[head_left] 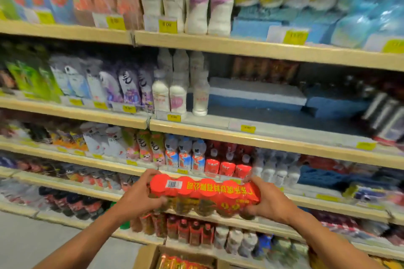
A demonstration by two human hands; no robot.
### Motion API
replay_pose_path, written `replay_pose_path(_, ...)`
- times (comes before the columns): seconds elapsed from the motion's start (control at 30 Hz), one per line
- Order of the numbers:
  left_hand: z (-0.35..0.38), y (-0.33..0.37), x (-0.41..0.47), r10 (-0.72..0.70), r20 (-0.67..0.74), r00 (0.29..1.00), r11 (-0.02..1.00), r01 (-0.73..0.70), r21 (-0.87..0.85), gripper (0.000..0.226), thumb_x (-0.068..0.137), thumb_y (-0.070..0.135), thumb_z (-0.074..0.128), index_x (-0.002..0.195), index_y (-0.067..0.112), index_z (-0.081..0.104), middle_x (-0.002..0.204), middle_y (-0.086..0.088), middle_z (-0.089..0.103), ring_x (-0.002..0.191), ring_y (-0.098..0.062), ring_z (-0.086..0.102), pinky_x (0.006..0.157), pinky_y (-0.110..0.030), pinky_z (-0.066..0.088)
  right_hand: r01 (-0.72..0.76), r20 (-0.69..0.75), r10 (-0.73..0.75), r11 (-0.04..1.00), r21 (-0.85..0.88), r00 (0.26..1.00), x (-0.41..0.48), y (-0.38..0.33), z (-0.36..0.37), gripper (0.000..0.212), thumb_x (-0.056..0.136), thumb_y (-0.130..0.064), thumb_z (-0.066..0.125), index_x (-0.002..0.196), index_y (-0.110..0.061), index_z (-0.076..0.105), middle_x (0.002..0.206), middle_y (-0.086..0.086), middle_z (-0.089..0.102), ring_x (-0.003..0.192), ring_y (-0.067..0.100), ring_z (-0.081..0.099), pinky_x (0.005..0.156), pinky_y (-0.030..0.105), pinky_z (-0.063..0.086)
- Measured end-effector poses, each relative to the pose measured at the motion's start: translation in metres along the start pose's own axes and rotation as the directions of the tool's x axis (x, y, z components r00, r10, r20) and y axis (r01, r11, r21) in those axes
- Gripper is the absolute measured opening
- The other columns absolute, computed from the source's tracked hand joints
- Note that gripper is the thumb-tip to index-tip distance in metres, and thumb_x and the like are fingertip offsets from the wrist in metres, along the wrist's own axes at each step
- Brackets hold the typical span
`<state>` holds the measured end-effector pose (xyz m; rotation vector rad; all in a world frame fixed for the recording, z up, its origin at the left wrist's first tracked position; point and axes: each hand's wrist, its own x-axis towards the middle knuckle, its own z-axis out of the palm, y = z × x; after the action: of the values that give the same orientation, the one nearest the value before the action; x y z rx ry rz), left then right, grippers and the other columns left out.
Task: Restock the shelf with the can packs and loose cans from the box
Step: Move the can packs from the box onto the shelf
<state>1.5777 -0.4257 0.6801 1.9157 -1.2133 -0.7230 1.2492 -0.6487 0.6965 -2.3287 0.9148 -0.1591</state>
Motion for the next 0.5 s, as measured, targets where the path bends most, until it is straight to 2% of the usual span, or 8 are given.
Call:
replay_pose_path(0.07, 0.000, 0.024, -0.004, 0.000, -0.078, 0.997, 0.993, -0.010, -0.116, 0.061, 0.077, 0.020, 0.083, 0.123, 0.034, 0.045, 0.117, 0.012, 0.062, 0.102, -0.007, 0.065, 0.086, -0.034, 0.056, 0.025, -0.083, -0.015, 0.993, 0.119, 0.996, -0.005, -0.006, -0.026, 0.075, 0.062, -0.029, 0.090, 0.121, -0.039, 0.044, 0.106, -0.014, 0.061, 0.089, -0.010, 0.062, 0.075, 0.018, 0.055)
replay_pose_path(0.13, -0.001, 0.041, -0.007, 0.003, -0.150, 0.989, 0.980, -0.032, -0.195, 0.064, 0.077, 0.025, 0.083, 0.127, 0.039, 0.045, 0.124, 0.020, 0.055, 0.113, -0.005, 0.056, 0.096, -0.034, 0.049, 0.031, -0.144, 0.004, 0.970, 0.242, 0.989, -0.007, -0.007, -0.043, 0.085, 0.059, -0.026, 0.094, 0.127, -0.031, 0.043, 0.112, -0.009, 0.062, 0.092, -0.009, 0.063, 0.075, 0.015, 0.053)
replay_pose_path(0.2, -0.002, 0.057, -0.007, 0.031, -0.218, 0.976, 0.972, -0.080, -0.223, 0.068, 0.072, 0.037, 0.084, 0.129, 0.046, 0.048, 0.132, 0.016, 0.053, 0.122, -0.007, 0.052, 0.106, -0.039, 0.044, 0.048, -0.204, 0.034, 0.922, 0.384, 0.978, -0.009, -0.007, -0.058, 0.095, 0.047, -0.035, 0.098, 0.127, -0.024, 0.048, 0.114, -0.005, 0.064, 0.094, -0.003, 0.065, 0.078, 0.017, 0.052)
replay_pose_path(0.27, -0.003, 0.070, -0.003, 0.065, -0.253, 0.965, 0.964, -0.126, -0.234, 0.070, 0.068, 0.044, 0.083, 0.131, 0.047, 0.050, 0.134, 0.014, 0.055, 0.125, -0.006, 0.051, 0.109, -0.039, 0.041, 0.076, -0.269, 0.078, 0.851, 0.519, 0.960, -0.012, -0.006, -0.069, 0.101, 0.033, -0.050, 0.097, 0.121, -0.024, 0.055, 0.113, -0.003, 0.068, 0.101, 0.008, 0.066, 0.084, 0.025, 0.052)
replay_pose_path(0.33, -0.003, 0.085, -0.001, 0.078, -0.260, 0.962, 0.949, -0.152, -0.278, 0.065, 0.069, 0.043, 0.083, 0.126, 0.051, 0.053, 0.127, 0.016, 0.061, 0.120, -0.003, 0.056, 0.105, -0.037, 0.045, 0.091, -0.301, 0.118, 0.797, 0.598, 0.946, -0.017, -0.009, -0.077, 0.096, 0.036, -0.044, 0.098, 0.120, -0.024, 0.057, 0.114, -0.003, 0.069, 0.106, 0.013, 0.065, 0.087, 0.029, 0.053)
replay_pose_path(0.4, -0.002, 0.102, 0.005, 0.100, -0.248, 0.964, 0.936, -0.175, -0.304, 0.059, 0.069, 0.044, 0.084, 0.118, 0.058, 0.056, 0.119, 0.020, 0.066, 0.113, -0.002, 0.061, 0.100, -0.035, 0.049, 0.106, -0.346, 0.164, 0.758, 0.643, 0.924, -0.023, -0.011, -0.086, 0.079, 0.053, -0.024, 0.095, 0.122, -0.022, 0.057, 0.110, -0.002, 0.071, 0.103, 0.014, 0.067, 0.086, 0.031, 0.055)
replay_pose_path(0.5, -0.002, 0.115, 0.017, 0.138, -0.221, 0.965, 0.932, -0.203, -0.301, 0.063, 0.070, 0.036, 0.086, 0.121, 0.056, 0.054, 0.122, 0.017, 0.066, 0.115, -0.007, 0.062, 0.102, -0.040, 0.049, 0.155, -0.425, 0.209, 0.720, 0.677, 0.881, -0.027, -0.015, -0.102, 0.061, 0.065, -0.013, 0.090, 0.118, -0.021, 0.061, 0.106, -0.002, 0.074, 0.098, 0.013, 0.070, 0.086, 0.034, 0.057)
